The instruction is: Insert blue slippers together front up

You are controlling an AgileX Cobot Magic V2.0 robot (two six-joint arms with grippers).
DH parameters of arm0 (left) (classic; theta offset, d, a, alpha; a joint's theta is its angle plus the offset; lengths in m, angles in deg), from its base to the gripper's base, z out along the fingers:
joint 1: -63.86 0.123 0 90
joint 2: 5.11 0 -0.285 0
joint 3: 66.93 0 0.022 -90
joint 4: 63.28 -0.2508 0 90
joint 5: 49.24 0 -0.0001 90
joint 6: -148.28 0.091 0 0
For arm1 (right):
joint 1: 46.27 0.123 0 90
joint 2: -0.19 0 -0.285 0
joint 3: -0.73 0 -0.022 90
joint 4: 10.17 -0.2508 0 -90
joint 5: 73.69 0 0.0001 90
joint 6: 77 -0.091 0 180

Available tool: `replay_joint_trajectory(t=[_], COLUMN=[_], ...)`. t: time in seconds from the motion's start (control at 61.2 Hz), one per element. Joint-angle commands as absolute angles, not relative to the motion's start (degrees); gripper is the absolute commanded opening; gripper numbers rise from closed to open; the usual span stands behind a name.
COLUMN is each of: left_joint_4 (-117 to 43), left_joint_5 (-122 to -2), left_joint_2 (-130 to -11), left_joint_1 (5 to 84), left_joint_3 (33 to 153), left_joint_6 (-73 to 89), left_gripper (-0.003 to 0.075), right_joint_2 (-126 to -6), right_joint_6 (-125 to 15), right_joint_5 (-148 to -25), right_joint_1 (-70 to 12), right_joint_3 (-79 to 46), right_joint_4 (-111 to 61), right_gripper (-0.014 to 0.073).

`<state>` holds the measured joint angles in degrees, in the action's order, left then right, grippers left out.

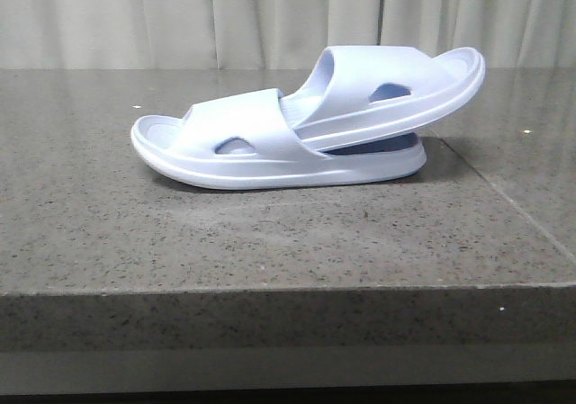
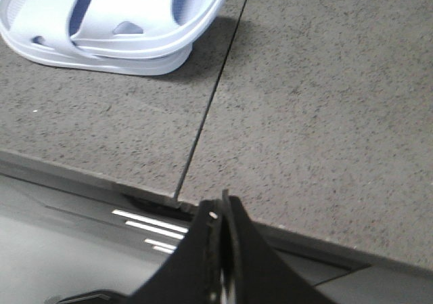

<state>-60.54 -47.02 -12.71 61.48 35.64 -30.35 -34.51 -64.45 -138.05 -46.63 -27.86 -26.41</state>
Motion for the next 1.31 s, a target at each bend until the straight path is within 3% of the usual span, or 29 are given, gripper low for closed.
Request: replay_joint_trajectory(t=[0.0,0.229,0.441,0.686,1.291], left_joint_4=[-60.30,-60.30,-60.30,-60.30,-60.30], left_joint_5=[-42.03,-42.03,-42.03,-42.03,-42.03], left_joint_2=[-11.76,-11.76,-11.76,-11.76,-11.76], left_joint_1=[61.07,61.07,61.07,61.07,61.07], left_joint_3=[35.32,35.32,35.32,35.32,35.32], left_joint_6=[-30.92,-30.92,-30.92,-30.92,-30.92], left_gripper=[-0.0020,-0.0020,-0.0020,-0.0020,-0.0020], right_joint_2=[-32.87,-22.77,-13.51,-5.90,-6.01], right_joint_6=[-64.15,-64.15,-64.15,-64.15,-66.32], right_joint_5=[-127.61,-93.81,-76.82,-70.18,-70.72], right_joint_1=[-44.42,-38.22,-41.73,-44.60,-43.93], right_joint_3=[-31.11,-50.88,-66.97,-77.95,-77.72], right_joint_4=[-24.53,-23.07,-23.18,-23.18,-21.62], right_gripper=[-0.0118,-0.0118,-0.0118,-0.0118,-0.0118])
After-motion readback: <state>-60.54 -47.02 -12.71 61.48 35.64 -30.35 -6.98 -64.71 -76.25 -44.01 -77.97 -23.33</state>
